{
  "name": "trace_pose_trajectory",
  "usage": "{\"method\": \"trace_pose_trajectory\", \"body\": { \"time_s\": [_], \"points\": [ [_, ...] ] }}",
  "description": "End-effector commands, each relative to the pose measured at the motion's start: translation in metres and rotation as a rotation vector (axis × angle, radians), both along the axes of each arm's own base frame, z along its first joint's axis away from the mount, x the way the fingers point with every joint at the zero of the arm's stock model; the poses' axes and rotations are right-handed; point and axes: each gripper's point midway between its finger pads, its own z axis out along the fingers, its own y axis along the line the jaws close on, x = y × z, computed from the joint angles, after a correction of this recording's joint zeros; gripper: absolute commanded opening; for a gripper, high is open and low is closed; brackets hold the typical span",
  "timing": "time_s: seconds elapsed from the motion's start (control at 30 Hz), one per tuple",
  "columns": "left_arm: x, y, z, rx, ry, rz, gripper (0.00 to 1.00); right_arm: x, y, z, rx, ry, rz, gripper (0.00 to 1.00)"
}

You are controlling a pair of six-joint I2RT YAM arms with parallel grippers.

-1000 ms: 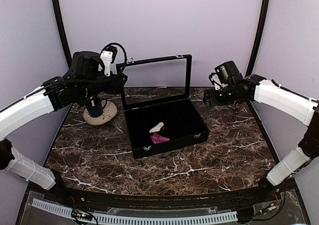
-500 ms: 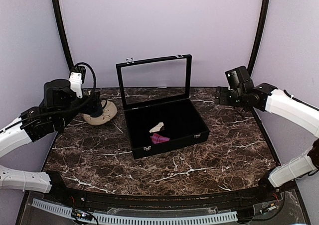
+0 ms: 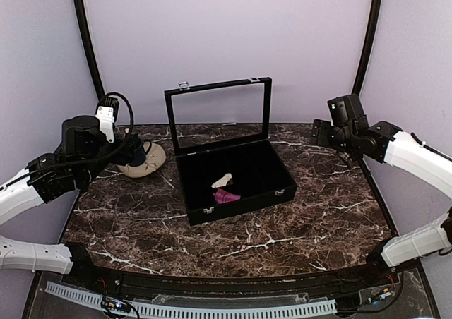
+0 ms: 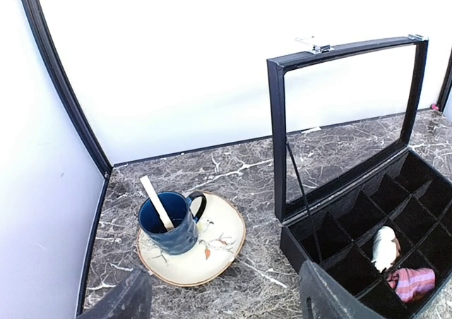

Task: Roll the socks
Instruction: Reset both arms

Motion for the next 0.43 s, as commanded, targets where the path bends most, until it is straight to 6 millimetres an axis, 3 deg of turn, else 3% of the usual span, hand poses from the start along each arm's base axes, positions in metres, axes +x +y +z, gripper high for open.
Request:
{"method": "trace_pose_trajectory", "body": {
  "time_s": [0.0,0.4],
  "points": [
    [-0.0019,0.0043,-0.0019,-0.004,-0.007,0.015,0.74,0.0047,-0.004,0.0135,0.011,-0.058,-0.026,0.86],
    [0.0059,-0.0031,0.0047,0.021,-0.025,0.004,0.76,0.0028,-0.0137,0.0101,-0.037,-0.06,-0.058,0.85]
  ]
}}
